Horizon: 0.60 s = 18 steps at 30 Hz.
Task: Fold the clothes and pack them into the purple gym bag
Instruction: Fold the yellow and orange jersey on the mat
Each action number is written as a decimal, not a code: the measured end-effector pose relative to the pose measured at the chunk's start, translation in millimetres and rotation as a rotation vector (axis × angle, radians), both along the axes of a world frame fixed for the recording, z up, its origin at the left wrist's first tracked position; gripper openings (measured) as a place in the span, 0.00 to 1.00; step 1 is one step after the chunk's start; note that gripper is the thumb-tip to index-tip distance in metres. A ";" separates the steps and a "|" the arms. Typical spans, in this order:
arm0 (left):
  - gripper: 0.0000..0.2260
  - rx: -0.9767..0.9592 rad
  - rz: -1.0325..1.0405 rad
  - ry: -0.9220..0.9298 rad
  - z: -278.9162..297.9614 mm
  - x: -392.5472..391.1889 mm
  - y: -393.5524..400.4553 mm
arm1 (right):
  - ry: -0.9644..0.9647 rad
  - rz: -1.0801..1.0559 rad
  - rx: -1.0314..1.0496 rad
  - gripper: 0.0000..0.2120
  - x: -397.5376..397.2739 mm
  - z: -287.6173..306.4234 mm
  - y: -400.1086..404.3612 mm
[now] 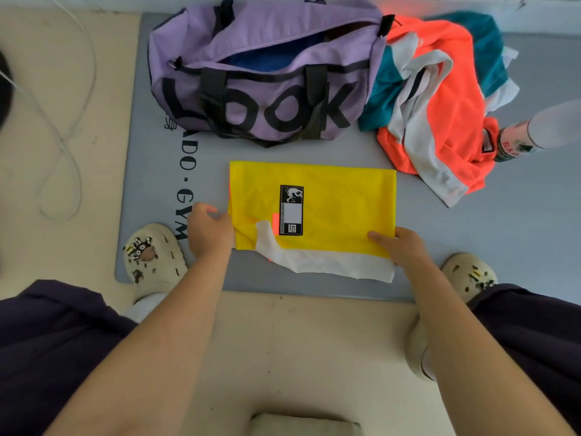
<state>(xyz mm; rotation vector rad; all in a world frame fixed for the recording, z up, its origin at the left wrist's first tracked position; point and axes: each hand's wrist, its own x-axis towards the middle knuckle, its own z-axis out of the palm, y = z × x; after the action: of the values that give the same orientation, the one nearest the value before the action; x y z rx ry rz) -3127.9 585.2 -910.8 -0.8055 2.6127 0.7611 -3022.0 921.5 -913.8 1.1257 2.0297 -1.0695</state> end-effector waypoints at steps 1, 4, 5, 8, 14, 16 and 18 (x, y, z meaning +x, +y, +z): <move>0.06 0.024 -0.022 0.011 3.4 5.1 5.8 | 0.010 -0.010 0.003 0.15 1.3 -0.8 -1.5; 0.11 0.187 -0.200 -0.063 7.2 25.1 32.2 | 0.028 -0.028 0.017 0.15 3.7 -1.7 -5.8; 0.13 0.230 -0.250 -0.093 7.2 31.4 40.5 | 0.033 -0.032 0.013 0.14 4.6 -1.6 -6.7; 0.17 0.232 -0.373 -0.149 1.6 42.4 51.9 | 0.048 -0.052 -0.022 0.17 7.7 -1.4 -7.7; 0.14 0.035 -0.327 -0.190 -6.2 46.1 13.6 | 0.076 -0.091 -0.045 0.16 13.7 -3.1 -8.1; 0.09 -0.029 -0.204 -0.168 -5.7 47.6 -2.6 | 0.081 -0.108 -0.041 0.14 14.2 -3.7 -7.4; 0.09 -0.006 -0.111 -0.165 -3.1 50.3 -6.2 | 0.089 -0.116 -0.046 0.13 13.5 -2.9 -6.0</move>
<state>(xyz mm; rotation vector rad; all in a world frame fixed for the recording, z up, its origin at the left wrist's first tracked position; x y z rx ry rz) -3077.7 579.0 -913.9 -0.6879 2.4898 0.6282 -3008.5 915.4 -916.7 1.2040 2.0171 -1.2372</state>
